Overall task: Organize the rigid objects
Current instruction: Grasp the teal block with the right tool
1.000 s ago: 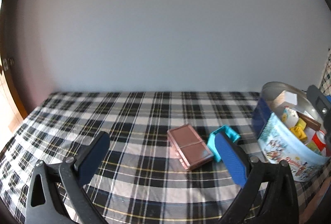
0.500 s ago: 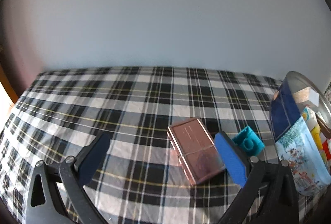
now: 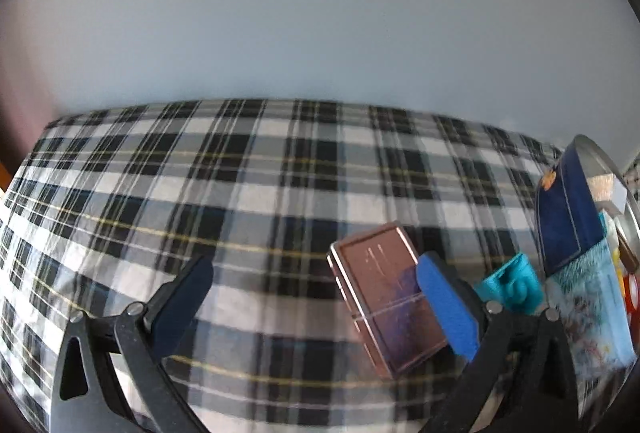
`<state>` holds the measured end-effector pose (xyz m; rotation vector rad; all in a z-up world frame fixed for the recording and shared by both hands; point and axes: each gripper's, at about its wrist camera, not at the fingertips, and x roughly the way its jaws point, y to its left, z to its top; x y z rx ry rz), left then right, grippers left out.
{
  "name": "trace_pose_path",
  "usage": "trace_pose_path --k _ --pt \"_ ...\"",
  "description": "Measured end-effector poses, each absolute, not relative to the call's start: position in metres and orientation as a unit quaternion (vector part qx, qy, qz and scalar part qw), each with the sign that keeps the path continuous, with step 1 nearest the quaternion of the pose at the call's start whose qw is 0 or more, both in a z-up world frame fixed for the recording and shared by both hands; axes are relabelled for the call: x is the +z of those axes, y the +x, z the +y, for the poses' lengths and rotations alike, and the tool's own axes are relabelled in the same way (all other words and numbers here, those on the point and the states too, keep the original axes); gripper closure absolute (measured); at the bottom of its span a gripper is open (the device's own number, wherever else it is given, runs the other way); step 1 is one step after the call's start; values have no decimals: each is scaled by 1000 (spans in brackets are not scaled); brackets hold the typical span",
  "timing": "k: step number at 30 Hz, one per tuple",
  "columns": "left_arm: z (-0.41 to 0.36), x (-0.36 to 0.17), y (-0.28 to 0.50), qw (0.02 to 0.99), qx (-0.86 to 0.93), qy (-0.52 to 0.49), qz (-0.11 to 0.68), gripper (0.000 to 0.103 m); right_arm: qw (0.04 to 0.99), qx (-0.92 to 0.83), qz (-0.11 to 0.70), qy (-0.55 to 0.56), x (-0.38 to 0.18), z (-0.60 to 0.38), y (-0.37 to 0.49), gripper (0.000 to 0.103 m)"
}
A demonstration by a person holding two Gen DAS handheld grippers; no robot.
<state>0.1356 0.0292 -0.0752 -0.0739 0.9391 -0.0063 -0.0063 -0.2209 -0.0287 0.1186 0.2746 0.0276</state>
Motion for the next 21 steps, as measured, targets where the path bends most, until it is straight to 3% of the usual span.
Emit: trace_pose_path --k 9,15,21 --pt "49 -67 113 893 24 10 450 0 988 28 142 45 -30 -211 -10 27" --pt "25 -66 114 895 -17 -34 444 0 989 31 141 30 -30 -203 -12 27" --pt "6 -84 119 880 13 10 475 0 989 29 142 29 -29 -201 -13 27"
